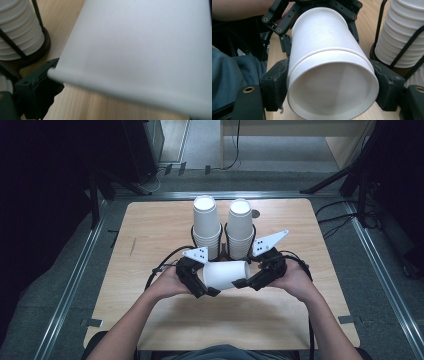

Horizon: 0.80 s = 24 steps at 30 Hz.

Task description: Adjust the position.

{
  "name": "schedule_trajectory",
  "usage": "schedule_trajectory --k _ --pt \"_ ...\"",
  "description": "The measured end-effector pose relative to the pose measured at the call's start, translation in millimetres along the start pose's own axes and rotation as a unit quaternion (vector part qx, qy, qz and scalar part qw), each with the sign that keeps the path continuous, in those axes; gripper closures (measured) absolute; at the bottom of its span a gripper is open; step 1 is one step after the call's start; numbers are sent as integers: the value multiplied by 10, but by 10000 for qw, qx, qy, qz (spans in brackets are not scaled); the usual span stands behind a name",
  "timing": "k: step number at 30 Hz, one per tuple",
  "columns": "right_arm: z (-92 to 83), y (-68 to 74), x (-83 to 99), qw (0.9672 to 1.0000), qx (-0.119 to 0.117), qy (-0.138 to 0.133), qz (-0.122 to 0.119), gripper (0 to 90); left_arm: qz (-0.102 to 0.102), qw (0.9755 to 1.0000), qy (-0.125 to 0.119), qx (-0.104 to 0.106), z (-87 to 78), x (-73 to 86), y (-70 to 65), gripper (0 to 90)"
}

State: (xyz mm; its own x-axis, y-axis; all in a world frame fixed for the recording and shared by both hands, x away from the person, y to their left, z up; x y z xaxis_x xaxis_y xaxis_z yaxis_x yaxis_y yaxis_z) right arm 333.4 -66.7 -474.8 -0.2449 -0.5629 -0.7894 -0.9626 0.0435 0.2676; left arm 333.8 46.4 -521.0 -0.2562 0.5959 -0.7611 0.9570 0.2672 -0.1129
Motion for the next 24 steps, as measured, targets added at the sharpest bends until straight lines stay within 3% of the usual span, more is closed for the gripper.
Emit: schedule_trajectory --k 3,7,13,16,20,24 --pt "31 10 -9 10000 -50 -5 -7 249 14 10000 -21 -33 8 -10 -8 0" --pt "27 12 -15 9999 -88 -56 -13 253 287 9993 -189 -144 -65 -50 -26 82" --pt "1 8 -36 9996 -137 -232 -23 245 130 9997 -177 -74 -101 -68 -21 127" --pt "50 -19 9 10000 16 -31 49 138 52 9999 -112 -70 -127 -46 2 131" --pt "87 -23 83 9998 -23 168 81 138 -43 9998 -132 -124 -219 -42 32 131" --pt "111 -50 147 9993 111 358 71 138 -217 9996 -149 -125 -300 -39 50 130"
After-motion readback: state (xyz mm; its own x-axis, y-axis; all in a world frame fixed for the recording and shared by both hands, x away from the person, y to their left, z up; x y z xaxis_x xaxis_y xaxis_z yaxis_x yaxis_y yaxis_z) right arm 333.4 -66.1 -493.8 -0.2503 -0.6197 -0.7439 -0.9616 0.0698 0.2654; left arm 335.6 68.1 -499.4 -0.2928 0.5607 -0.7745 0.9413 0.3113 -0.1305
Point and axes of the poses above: each handheld gripper's, and its own axes: z roughly forward along the jaws, x roughly out of its underside, y roughly to its left, the point moved 9 cm from there along z, roughly forward along the jaws, and after that the axes turned 7 degrees about -x, right-handed, at the moved point
